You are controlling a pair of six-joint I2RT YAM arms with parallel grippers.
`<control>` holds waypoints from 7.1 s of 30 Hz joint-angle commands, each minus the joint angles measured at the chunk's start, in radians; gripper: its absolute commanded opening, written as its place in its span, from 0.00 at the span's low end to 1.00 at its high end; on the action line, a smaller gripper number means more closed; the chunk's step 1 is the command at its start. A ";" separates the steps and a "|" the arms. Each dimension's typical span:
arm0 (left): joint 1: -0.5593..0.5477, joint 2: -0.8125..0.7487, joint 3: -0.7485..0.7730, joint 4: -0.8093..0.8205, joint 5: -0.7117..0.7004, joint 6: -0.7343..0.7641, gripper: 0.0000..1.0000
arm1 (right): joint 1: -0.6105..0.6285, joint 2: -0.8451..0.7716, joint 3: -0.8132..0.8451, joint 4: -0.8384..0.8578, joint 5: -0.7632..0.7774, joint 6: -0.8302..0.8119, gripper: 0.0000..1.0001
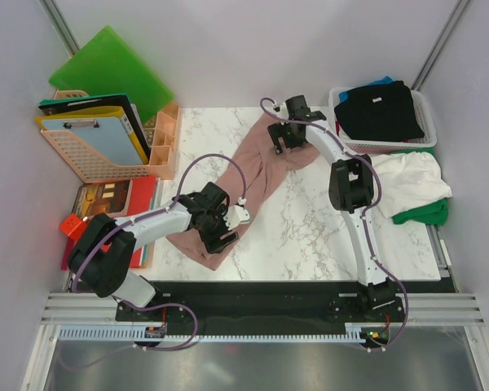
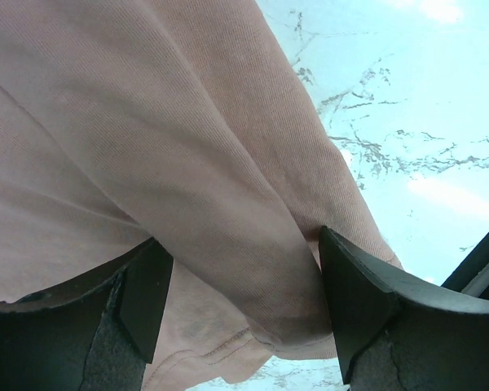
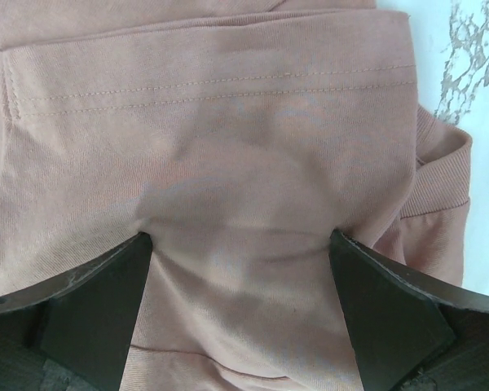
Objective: Fold and stack the t-shirts
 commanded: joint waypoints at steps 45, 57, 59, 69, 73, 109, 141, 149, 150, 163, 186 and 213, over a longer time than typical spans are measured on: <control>0.710 -0.674 -0.180 0.331 -0.401 -0.180 0.93 | 0.514 -0.820 -0.867 -0.092 -0.050 -0.177 0.98; 0.876 -0.683 -0.213 0.331 -0.336 -0.164 0.94 | 0.721 -0.514 -0.508 -0.033 -0.071 -0.146 0.98; 0.886 -0.683 -0.210 0.334 -0.324 -0.163 0.94 | 0.751 -0.488 -0.502 -0.027 -0.074 -0.139 0.98; 0.891 -0.654 -0.196 0.334 -0.298 -0.171 0.93 | 0.806 -0.384 -0.540 0.017 -0.200 -0.100 0.98; 0.891 -0.665 -0.208 0.333 -0.295 -0.162 0.93 | 0.804 -0.379 -0.589 0.048 -0.240 -0.096 0.98; 0.891 -0.577 -0.160 0.357 -0.253 -0.173 0.93 | 0.679 -0.851 -1.163 -0.265 -0.427 -0.326 0.98; 0.893 -0.668 -0.108 0.148 -0.083 -0.090 0.92 | 0.179 -0.685 -0.571 0.037 0.131 -0.034 0.98; 0.893 -0.657 -0.117 0.142 -0.088 -0.090 0.92 | 0.171 -0.395 -0.221 -0.039 0.118 -0.036 0.98; 0.893 -0.650 -0.116 0.142 -0.089 -0.090 0.92 | 0.169 -0.374 -0.186 -0.046 0.107 -0.024 0.98; 0.893 -0.631 -0.125 0.139 -0.085 -0.096 0.92 | 0.128 -0.244 -0.181 -0.026 0.049 0.101 0.98; 0.891 -0.645 -0.191 0.141 -0.141 -0.070 0.92 | 0.057 -0.116 -0.149 0.054 0.084 0.102 0.98; 0.891 -0.597 -0.194 0.132 -0.160 -0.084 0.91 | 0.056 0.026 -0.063 0.428 0.377 0.097 0.98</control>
